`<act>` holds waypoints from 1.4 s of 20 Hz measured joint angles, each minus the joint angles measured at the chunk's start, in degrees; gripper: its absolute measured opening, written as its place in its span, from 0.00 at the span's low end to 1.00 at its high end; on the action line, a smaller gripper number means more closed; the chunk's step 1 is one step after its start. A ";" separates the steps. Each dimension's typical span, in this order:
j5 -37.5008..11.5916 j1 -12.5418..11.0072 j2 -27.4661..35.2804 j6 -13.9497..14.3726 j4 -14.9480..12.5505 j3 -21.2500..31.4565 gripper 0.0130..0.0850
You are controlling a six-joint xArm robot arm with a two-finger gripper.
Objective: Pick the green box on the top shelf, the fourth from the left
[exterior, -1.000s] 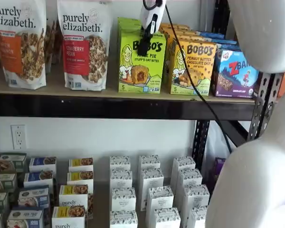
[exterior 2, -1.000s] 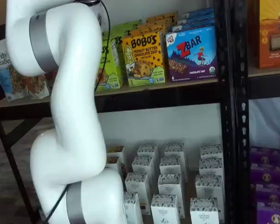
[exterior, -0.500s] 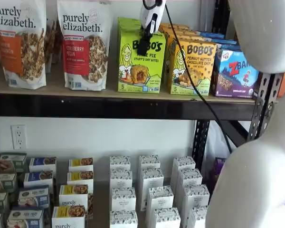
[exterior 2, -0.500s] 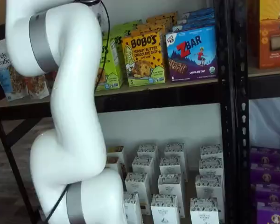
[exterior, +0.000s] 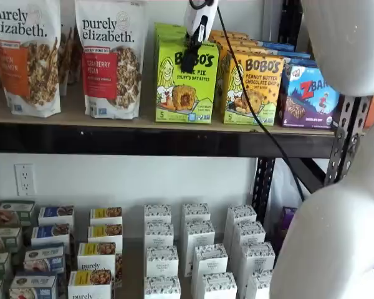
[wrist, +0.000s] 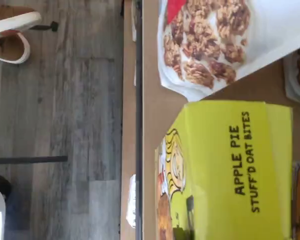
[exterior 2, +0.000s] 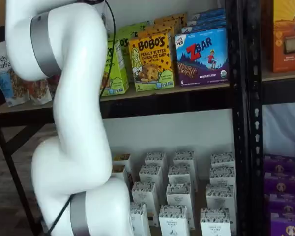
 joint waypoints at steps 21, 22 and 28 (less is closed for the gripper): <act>9.45 0.08 -6.13 0.97 -0.02 0.50 0.22; 9.91 -0.10 -6.58 0.86 0.05 0.67 0.22; 10.39 -1.11 -10.46 -0.03 -0.24 3.75 0.22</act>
